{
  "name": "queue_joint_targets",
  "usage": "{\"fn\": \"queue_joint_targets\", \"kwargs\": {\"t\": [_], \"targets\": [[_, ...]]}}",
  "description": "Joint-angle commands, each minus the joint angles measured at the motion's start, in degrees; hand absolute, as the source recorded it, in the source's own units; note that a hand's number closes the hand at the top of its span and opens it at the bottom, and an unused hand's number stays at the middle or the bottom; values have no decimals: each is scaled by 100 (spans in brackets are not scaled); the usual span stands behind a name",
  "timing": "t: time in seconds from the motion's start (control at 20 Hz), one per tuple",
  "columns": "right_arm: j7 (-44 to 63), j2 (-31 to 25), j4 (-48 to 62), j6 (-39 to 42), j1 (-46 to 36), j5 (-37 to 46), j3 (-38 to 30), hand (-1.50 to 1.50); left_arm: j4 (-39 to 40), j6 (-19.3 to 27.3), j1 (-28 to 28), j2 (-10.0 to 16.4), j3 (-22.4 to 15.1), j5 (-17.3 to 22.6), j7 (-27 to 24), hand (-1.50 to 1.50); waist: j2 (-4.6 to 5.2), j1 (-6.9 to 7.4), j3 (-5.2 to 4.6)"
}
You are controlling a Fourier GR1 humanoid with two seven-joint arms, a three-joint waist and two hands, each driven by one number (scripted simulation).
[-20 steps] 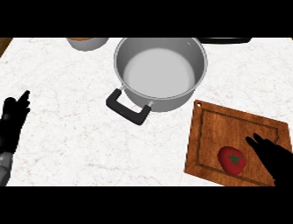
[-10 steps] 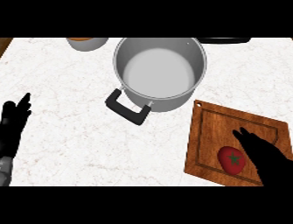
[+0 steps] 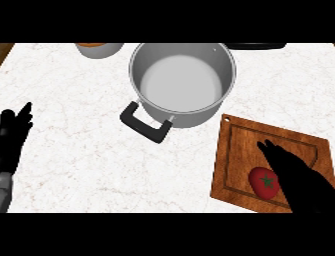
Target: Pick the tomato from the cutting board and place it in the pot
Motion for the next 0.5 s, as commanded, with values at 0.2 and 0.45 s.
{"fn": "queue_joint_targets", "kwargs": {"t": [0.2,0.45], "targets": [[-408,214,463,-77,145,771,98,-150,228,-161,13,-323,207,-242,-285,0,-1,-11,-2],[-620,193,728,-3,354,689,-292,-150,-382,-390,139,-148,442,-180,141,0,-6,-7,0]]}}
